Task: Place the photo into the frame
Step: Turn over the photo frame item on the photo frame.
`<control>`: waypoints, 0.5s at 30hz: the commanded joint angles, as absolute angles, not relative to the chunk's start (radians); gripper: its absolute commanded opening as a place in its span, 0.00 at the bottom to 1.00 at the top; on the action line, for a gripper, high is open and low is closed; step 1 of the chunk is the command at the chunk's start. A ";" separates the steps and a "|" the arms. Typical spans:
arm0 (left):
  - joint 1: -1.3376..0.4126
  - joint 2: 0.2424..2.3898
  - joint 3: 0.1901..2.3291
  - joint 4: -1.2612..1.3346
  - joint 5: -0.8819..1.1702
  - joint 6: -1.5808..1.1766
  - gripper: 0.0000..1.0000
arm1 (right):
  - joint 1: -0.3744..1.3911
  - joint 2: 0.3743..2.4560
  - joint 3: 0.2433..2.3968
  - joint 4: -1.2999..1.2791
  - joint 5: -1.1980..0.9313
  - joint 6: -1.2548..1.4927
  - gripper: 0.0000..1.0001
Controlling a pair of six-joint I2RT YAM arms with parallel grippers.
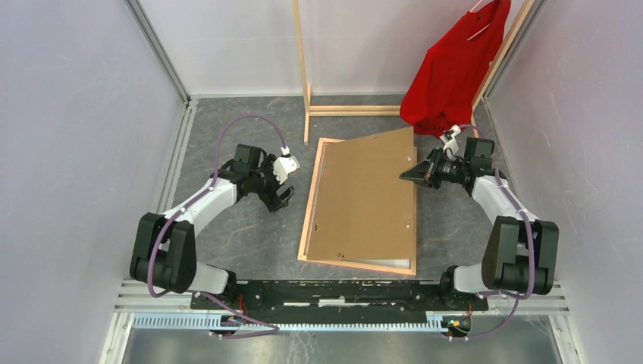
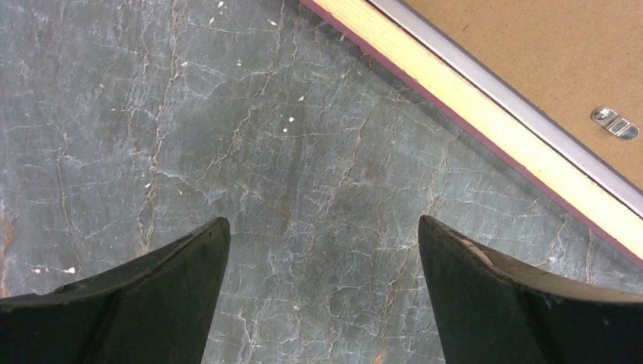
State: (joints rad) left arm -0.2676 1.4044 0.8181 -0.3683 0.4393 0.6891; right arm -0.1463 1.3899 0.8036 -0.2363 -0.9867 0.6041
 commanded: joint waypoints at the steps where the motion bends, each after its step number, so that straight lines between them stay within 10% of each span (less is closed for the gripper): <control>1: -0.285 1.421 0.836 -0.366 0.427 0.701 0.99 | -0.150 1.400 0.853 -0.226 -1.011 0.543 0.00; 15: -0.322 1.465 0.814 -0.334 0.411 0.690 0.98 | -0.150 1.438 0.808 -0.040 -1.017 0.678 0.00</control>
State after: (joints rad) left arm -0.3134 1.4418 0.8181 -0.3630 0.4191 0.6888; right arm -0.1463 1.4319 0.7887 -0.1368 -0.9936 0.6739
